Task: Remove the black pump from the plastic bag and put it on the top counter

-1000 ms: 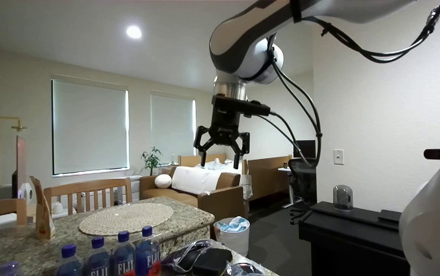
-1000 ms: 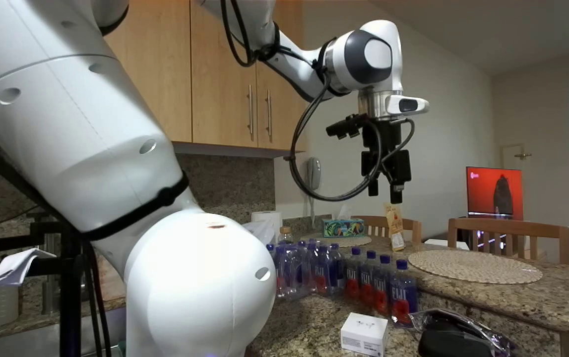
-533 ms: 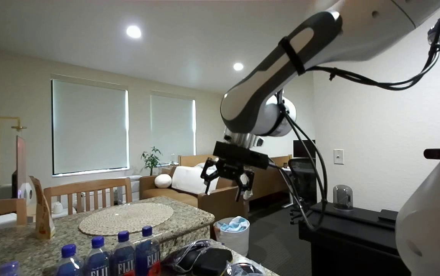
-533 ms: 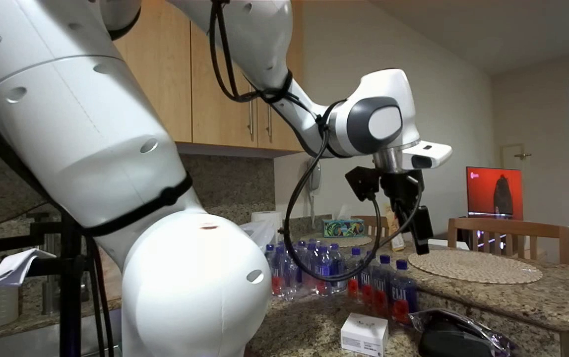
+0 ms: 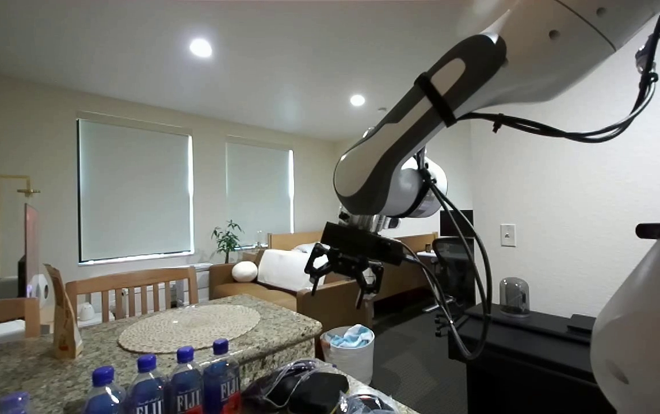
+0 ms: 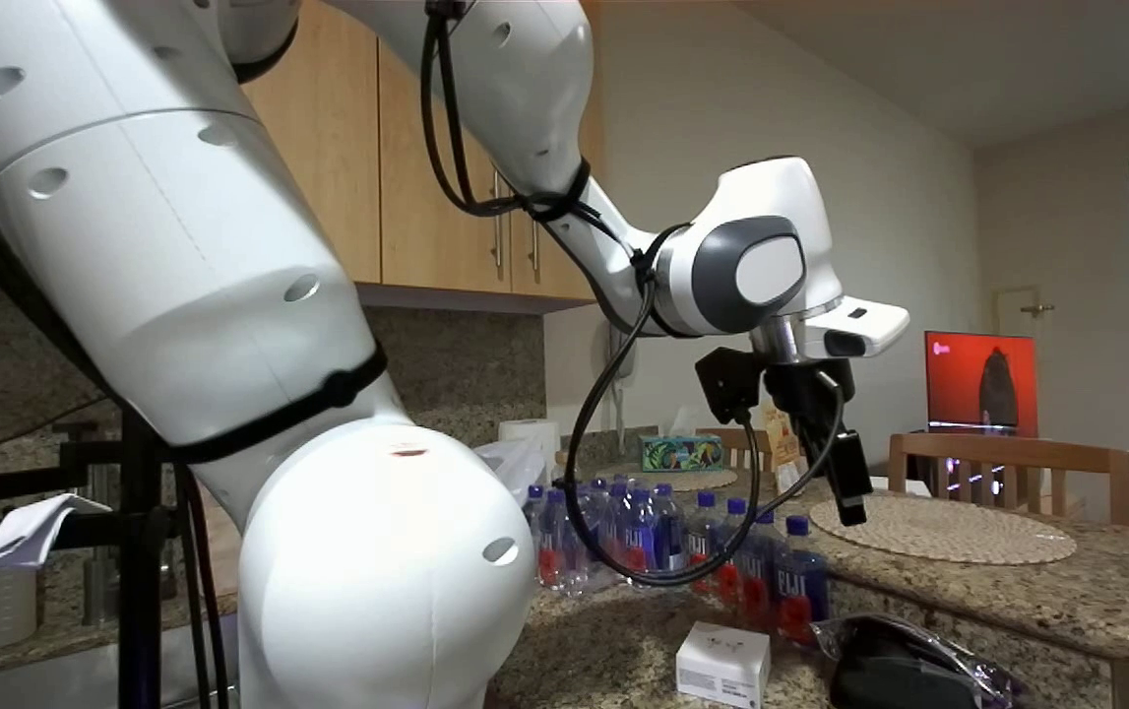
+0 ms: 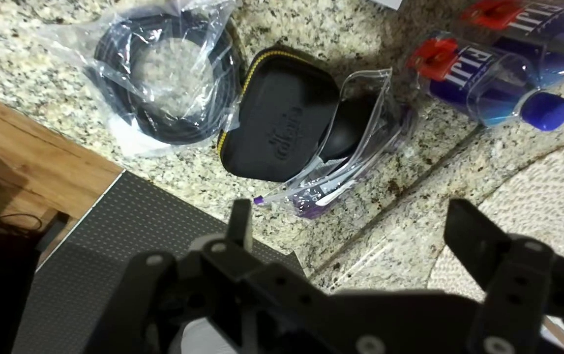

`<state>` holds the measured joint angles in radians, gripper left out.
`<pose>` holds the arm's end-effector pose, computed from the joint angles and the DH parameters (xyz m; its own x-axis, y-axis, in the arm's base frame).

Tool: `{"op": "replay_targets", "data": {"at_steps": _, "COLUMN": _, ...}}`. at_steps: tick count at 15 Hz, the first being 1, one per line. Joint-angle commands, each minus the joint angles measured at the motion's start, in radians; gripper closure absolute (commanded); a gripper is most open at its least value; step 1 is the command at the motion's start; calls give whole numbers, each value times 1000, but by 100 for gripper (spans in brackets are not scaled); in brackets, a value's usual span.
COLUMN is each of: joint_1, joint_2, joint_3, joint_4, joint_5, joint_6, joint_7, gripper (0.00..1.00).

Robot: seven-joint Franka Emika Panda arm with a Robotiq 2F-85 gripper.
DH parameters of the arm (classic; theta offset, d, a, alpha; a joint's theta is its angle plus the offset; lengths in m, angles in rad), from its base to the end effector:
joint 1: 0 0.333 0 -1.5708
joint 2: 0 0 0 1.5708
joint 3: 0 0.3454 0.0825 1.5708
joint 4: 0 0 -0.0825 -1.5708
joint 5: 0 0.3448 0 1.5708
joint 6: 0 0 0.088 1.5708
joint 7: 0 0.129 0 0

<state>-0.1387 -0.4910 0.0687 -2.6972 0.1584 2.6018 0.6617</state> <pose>0.3664 -0.0262 0.4527 0.6086 -0.7559 0.2415 -0.6904 -0.6544 -0.3083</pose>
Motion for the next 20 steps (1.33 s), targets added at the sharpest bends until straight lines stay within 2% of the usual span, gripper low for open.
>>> {"op": "replay_targets", "data": {"at_steps": 1, "joint_1": 8, "joint_2": 86, "joint_3": 23, "joint_4": -14, "joint_5": 7, "joint_6": 62, "joint_7": 0, "gripper": 0}}
{"op": "replay_targets", "data": {"at_steps": 4, "joint_1": 32, "joint_2": 209, "joint_3": 19, "joint_4": -23, "joint_5": 31, "joint_6": 140, "joint_7": -13, "gripper": 0}}
{"op": "replay_targets", "data": {"at_steps": 7, "joint_1": 61, "joint_2": 340, "joint_3": 0, "joint_4": 2, "joint_5": 43, "joint_6": 155, "joint_7": -35, "gripper": 0}}
{"op": "replay_targets", "data": {"at_steps": 11, "joint_1": 72, "joint_2": 486, "joint_3": -18, "joint_4": 91, "joint_5": 29, "joint_6": 80, "joint_7": -6, "gripper": 0}}
{"op": "replay_targets", "data": {"at_steps": 16, "joint_1": 100, "joint_2": 601, "joint_3": -37, "joint_4": 213, "joint_5": 79, "joint_6": 11, "joint_7": 4, "gripper": 0}}
{"op": "replay_targets", "data": {"at_steps": 18, "joint_1": 119, "joint_2": 630, "joint_3": -34, "joint_4": 237, "joint_5": 117, "joint_6": 67, "joint_7": 16, "gripper": 0}}
{"op": "replay_targets", "data": {"at_steps": 20, "joint_1": 147, "joint_2": 650, "joint_3": -46, "joint_4": 250, "joint_5": 98, "joint_6": 173, "joint_7": 91, "gripper": 0}}
